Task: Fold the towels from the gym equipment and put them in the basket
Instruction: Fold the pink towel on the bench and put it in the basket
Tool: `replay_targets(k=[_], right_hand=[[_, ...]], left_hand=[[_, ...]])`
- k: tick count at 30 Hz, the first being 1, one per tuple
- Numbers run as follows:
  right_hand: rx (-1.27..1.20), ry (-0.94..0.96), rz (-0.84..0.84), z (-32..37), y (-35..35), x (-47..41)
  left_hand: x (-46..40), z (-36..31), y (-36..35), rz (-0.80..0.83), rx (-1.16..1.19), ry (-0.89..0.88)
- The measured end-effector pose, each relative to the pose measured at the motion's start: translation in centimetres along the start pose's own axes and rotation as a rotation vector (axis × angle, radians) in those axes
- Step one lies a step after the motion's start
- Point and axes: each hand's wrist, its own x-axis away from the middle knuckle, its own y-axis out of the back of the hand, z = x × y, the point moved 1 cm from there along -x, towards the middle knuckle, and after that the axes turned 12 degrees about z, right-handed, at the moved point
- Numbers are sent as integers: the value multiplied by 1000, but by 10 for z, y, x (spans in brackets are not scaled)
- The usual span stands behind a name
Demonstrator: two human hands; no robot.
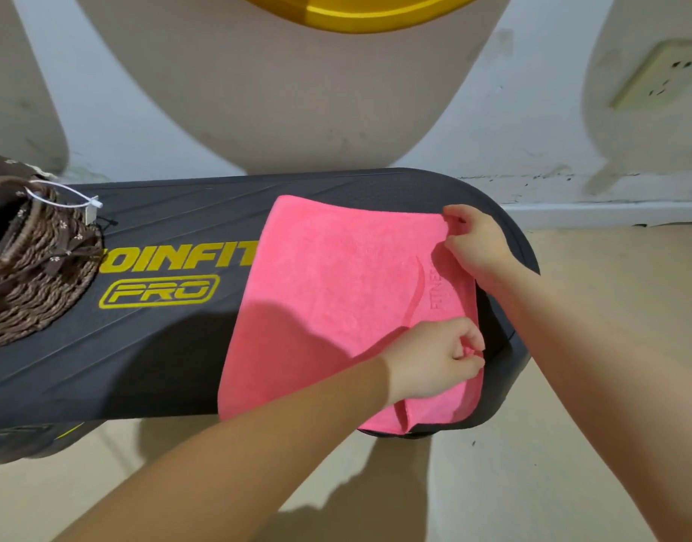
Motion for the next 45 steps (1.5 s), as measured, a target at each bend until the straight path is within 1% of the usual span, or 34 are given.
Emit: replay_targets(k=[2,3,4,5,6,9,11,13,15,17,21,24,25,28,30,32,34,37,38,42,45], right_hand=[[-2,-12,-16,-1,-1,-1],[-5,-14,-21,0,-1,-1],[-12,-15,-31,0,-2,-1],[-22,-9,-47,-1,-2,-2],[-41,-16,-68,-1,-2,-4],[-154,-101,-146,-3,-2,-10],[-207,-147,-178,-4,-3,-14],[-203,-151,-187,-3,-4,-18],[-174,-144,-196,-3,-4,-20],[-116,-141,-216,-4,-4,-22],[66,-199,-310,-9,-5,-23],[101,-244,-308,-9,1,-20],[111,-250,-301,-8,3,-20],[145,-270,-272,-8,5,-21],[152,-273,-256,-4,2,-23],[157,-260,-262,3,-2,-25],[191,-227,-266,14,-6,-28],[229,-205,-251,24,-16,-35],[222,-179,-239,26,-20,-37],[196,-39,-174,32,-35,-45],[209,-13,-174,41,-37,-56]], left_hand=[[0,0,-3,85,-50,24],[1,1,-1,100,-38,23],[2,1,4,79,-17,10],[3,3,13,17,-11,-4],[3,7,25,-85,-26,-17],[-3,32,78,-458,-126,-34],[-7,52,118,-612,-229,44],[-8,71,154,-680,-388,176],[-7,86,178,-653,-558,322],[-5,94,192,-609,-636,394],[0,99,200,-559,-717,416],[4,101,203,-531,-715,406],[6,101,205,-519,-754,419],[8,99,212,-497,-1027,470],[11,97,216,-521,-1113,483],[16,95,222,-574,-1129,488],[23,97,230,-605,-1116,534],[33,110,237,-554,-1041,675],[36,115,237,-541,-1018,690],[36,128,238,-615,-909,627],[32,131,241,-669,-860,588]])
